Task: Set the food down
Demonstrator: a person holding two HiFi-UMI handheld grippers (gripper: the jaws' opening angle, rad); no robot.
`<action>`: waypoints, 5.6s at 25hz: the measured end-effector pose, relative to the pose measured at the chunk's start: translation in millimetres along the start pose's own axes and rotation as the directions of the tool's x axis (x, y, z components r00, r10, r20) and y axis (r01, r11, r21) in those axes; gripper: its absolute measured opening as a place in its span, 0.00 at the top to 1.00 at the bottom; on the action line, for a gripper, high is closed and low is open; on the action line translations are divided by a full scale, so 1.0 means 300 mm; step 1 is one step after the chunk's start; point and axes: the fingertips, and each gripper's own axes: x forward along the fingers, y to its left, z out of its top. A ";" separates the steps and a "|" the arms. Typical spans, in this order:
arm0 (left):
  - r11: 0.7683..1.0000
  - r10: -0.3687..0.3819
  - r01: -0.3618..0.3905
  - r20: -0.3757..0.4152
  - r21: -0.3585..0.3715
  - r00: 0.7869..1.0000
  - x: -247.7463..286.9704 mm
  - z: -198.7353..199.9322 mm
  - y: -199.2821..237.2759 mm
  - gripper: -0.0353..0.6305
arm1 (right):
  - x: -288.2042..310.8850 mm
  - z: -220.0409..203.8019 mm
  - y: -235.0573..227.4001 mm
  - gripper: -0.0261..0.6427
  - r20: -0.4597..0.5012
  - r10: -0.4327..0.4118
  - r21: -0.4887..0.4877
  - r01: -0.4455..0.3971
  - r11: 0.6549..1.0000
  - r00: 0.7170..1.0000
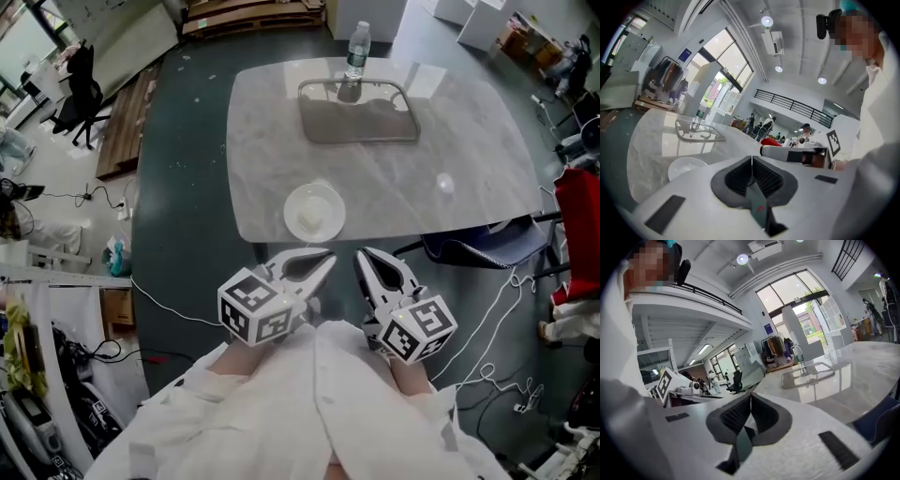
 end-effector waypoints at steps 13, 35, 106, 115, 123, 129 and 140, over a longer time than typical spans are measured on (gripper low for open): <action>0.996 0.075 -0.077 -0.054 -0.036 0.996 0.002 0.028 0.162 0.92 | 0.131 -0.029 -0.060 0.96 -0.074 -0.011 0.053 0.015 0.999 0.997; 0.982 0.097 -0.130 -0.216 -0.140 0.971 0.004 -0.073 0.438 0.92 | 0.302 -0.166 -0.149 0.96 -0.234 -0.095 0.128 0.127 0.984 0.968; 0.911 0.166 -0.312 -0.455 -0.268 0.875 0.082 -0.347 0.728 0.76 | 0.384 -0.526 -0.366 0.80 -0.470 -0.250 0.286 0.414 0.864 0.847; 0.933 0.208 -0.318 -0.474 -0.165 0.856 0.087 -0.355 0.728 0.76 | 0.388 -0.537 -0.367 0.80 -0.501 -0.304 0.178 0.441 0.880 0.810; 0.942 0.212 -0.309 -0.488 -0.128 0.847 0.091 -0.357 0.725 0.76 | 0.391 -0.535 -0.366 0.80 -0.492 -0.331 0.153 0.454 0.878 0.805; 0.945 0.186 -0.291 -0.487 -0.151 0.854 0.093 -0.359 0.725 0.77 | 0.384 -0.534 -0.372 0.82 -0.455 -0.336 0.190 0.459 0.868 0.824; 0.947 0.165 -0.277 -0.494 -0.162 0.854 0.093 -0.333 0.730 0.79 | 0.390 -0.505 -0.360 0.83 -0.425 -0.320 0.253 0.450 0.856 0.847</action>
